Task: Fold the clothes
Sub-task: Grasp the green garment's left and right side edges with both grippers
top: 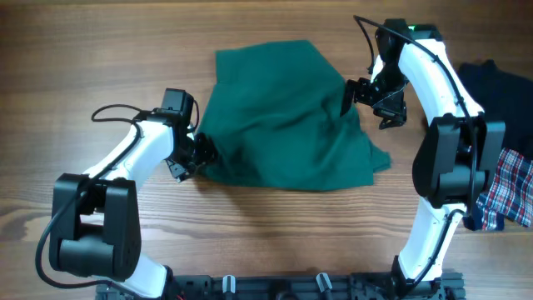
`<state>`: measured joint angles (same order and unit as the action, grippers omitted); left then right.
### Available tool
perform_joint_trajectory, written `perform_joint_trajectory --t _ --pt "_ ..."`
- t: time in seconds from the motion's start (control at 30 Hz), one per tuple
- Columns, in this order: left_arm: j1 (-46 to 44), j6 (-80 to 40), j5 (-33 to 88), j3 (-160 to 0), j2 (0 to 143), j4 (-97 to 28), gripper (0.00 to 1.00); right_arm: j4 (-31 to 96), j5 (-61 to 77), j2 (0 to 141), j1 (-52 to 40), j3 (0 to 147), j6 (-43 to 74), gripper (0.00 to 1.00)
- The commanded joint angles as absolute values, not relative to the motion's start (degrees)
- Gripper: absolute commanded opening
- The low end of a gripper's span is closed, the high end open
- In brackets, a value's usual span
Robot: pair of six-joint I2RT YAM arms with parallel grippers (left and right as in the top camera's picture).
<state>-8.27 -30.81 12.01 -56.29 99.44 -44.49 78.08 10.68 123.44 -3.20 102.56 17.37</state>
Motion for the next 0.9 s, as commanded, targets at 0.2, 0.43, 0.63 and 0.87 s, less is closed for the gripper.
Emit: perform_joint_trajectory --t 0.2,0.43,0.63,0.87 --pt "-7.97 -32.01 12.16 -55.18 100.01 -43.11 0.1 80.62 5.96 113.27 -2.92 102.78 25.87 1.0" --pt "-7.97 -31.99 12.4 -54.19 99.98 -41.56 0.04 80.07 13.1 105.47 -3.03 87.07 26.57 1.0" --pt "-7.97 -31.99 12.58 -54.19 99.98 -41.06 0.04 71.5 13.34 102.1 -2.96 74.22 28.58 1.0" --pt "-7.97 -31.99 12.6 -54.19 100.01 -40.71 0.04 61.47 15.99 102.1 -2.96 66.5 29.1 1.0"
